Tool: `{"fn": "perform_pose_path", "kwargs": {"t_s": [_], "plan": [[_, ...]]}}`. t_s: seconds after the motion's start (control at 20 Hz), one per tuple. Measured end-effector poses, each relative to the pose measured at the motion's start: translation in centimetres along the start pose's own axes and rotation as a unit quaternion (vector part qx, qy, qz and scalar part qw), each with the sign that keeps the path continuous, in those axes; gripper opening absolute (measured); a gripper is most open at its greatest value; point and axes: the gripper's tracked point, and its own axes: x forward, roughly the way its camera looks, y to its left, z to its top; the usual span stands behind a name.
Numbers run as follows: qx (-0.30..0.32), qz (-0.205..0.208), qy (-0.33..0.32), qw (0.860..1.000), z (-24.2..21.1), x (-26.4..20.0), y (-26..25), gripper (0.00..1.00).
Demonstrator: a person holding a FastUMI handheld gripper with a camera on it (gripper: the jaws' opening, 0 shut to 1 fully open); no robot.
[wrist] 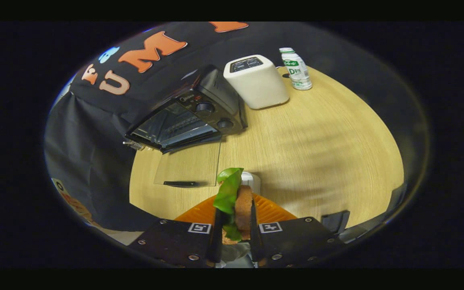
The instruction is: Open the toaster oven, put the food inside, and close the toaster oven door.
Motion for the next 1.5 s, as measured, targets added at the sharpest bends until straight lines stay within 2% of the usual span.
{"fn": "perform_pose_path", "kwargs": {"t_s": [0.15,0.25,0.4,0.55,0.7,0.85,1.05,1.35,1.5], "plan": [[0.032,-0.020,-0.046,0.998,1.8,-2.6,0.6,0.29],[0.062,-0.011,-0.083,0.995,3.1,-4.1,1.8,0.29],[0.101,0.025,-0.120,0.987,3.9,-4.9,4.6,0.29],[0.122,0.066,-0.126,0.982,3.3,-4.2,8.1,0.29],[0.149,0.093,-0.159,0.972,4.1,-2.8,10.3,0.29],[0.198,0.128,-0.194,0.952,4.8,-1.0,12.3,0.29],[0.254,0.151,-0.221,0.929,5.1,2.7,14.6,0.28],[0.312,0.164,-0.261,0.899,6.2,8.5,17.8,0.29],[0.335,0.155,-0.270,0.889,6.6,11.2,18.6,0.28]]}}
